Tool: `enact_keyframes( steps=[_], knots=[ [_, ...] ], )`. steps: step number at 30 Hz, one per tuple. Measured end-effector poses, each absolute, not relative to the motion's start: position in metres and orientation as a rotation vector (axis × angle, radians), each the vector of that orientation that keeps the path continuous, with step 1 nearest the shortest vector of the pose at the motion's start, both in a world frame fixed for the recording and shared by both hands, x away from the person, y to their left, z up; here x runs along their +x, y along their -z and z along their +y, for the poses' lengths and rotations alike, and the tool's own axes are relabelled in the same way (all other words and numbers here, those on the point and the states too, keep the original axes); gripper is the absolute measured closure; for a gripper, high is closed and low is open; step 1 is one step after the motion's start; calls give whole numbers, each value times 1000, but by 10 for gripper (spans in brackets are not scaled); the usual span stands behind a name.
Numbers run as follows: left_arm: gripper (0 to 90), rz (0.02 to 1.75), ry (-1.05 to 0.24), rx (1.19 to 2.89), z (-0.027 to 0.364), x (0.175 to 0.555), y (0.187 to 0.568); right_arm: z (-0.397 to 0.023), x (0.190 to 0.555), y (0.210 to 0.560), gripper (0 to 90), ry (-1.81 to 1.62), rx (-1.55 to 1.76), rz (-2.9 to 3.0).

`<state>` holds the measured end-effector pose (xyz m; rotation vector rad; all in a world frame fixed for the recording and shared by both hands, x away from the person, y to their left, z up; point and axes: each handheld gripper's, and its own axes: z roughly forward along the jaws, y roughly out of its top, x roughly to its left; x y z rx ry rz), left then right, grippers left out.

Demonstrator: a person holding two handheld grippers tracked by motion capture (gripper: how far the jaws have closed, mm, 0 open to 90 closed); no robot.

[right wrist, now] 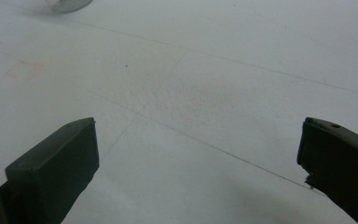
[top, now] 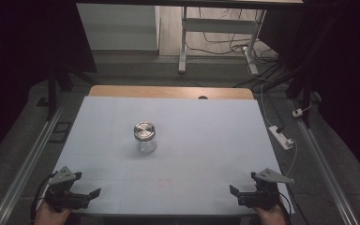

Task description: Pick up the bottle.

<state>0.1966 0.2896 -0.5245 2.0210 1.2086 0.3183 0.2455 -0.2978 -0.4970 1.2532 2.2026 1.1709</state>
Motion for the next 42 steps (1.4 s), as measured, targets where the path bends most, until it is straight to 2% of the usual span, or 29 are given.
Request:
enact_keyframes(
  steps=[30,42],
  knots=[
    [0,1214,-276,2068,285,202,525,-295,248,498,0,-1156,1231,2265],
    [0,1136,-293,2054,277,207,516,-295,249,499,0,-1152,1230,2270]
  ],
)
